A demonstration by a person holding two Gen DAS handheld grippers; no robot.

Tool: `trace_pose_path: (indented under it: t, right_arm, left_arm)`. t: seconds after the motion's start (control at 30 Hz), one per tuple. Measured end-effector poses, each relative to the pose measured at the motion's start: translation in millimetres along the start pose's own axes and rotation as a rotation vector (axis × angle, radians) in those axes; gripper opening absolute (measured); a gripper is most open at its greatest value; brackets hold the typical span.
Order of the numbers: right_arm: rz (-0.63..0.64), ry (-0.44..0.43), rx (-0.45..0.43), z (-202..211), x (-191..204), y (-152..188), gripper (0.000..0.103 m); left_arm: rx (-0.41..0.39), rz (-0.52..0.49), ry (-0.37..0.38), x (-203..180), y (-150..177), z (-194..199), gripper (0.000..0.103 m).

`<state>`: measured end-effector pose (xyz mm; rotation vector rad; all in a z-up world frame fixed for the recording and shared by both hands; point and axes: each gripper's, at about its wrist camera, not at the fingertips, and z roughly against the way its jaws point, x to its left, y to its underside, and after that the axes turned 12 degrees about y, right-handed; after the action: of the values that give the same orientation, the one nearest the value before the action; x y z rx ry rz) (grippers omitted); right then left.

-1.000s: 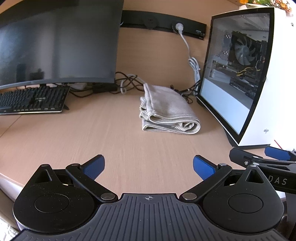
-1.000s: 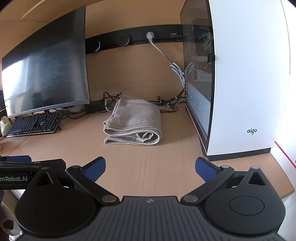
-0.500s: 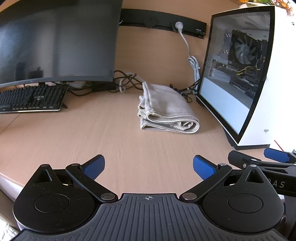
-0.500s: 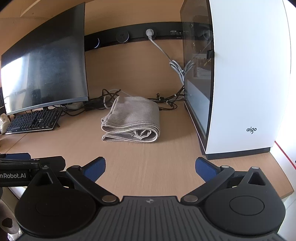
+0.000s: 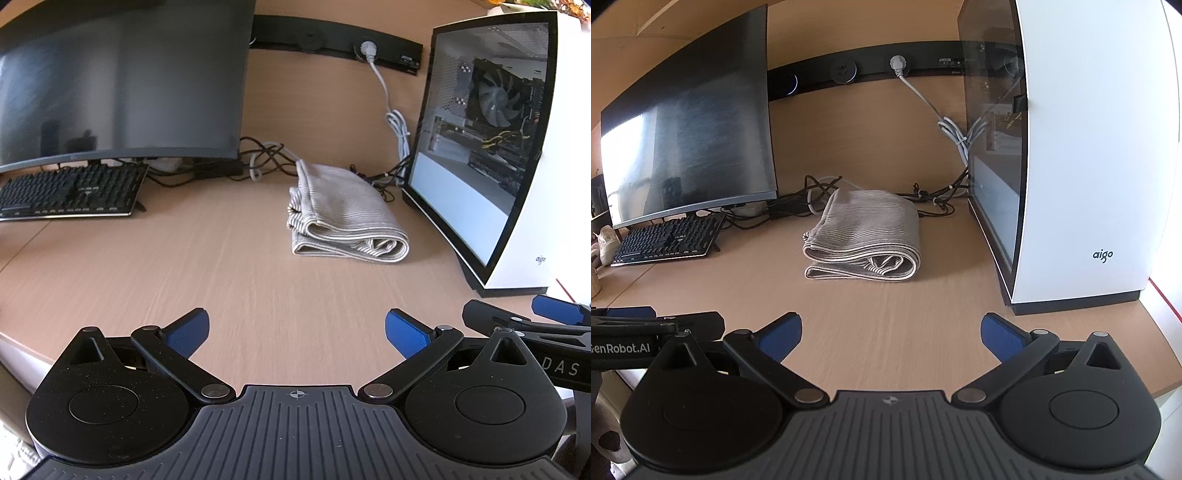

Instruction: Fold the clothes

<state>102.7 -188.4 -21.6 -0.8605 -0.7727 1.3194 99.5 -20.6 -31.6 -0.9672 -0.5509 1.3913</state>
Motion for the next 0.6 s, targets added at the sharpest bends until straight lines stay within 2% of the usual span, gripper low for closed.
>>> trace_pose_path:
  t: [0.6]
  right_arm:
    - [0.005,0.010,-0.008,1.8,3.5,-1.3,0.103]
  left_arm:
    - [-0.002,-0.030,0.001,-0.6,-0.3,2.6,0.103]
